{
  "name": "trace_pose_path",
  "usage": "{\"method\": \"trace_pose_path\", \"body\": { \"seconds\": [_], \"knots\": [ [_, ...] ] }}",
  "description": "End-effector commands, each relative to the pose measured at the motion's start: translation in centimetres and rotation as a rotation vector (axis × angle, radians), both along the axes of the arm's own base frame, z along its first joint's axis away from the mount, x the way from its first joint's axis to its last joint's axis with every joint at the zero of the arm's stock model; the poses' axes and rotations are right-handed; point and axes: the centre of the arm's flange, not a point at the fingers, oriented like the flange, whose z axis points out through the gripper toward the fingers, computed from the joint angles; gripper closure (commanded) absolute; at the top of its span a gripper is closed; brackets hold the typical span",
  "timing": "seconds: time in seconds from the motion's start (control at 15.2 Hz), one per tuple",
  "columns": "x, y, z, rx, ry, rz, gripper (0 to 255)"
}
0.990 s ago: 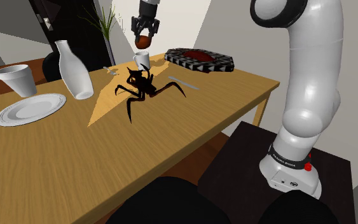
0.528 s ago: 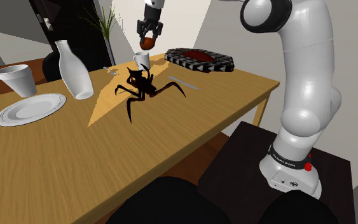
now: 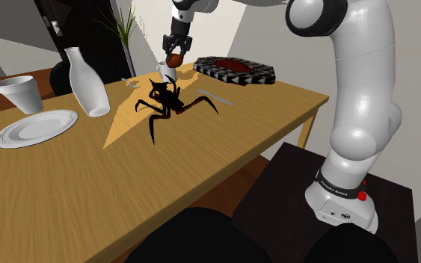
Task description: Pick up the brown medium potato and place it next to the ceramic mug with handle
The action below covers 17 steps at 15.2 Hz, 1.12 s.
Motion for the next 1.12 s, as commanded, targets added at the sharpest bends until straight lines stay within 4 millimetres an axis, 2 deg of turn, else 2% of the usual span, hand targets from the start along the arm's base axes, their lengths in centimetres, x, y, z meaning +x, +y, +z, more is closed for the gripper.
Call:
{"method": "trace_pose_path", "body": {
  "seconds": [0.0, 1.06],
  "knots": [
    [0.0, 0.0, -1.1, 0.0, -0.001, 0.0, 255],
    [0.0, 0.0, -9.5, 0.0, -0.001, 0.0, 255]
  ]
}}
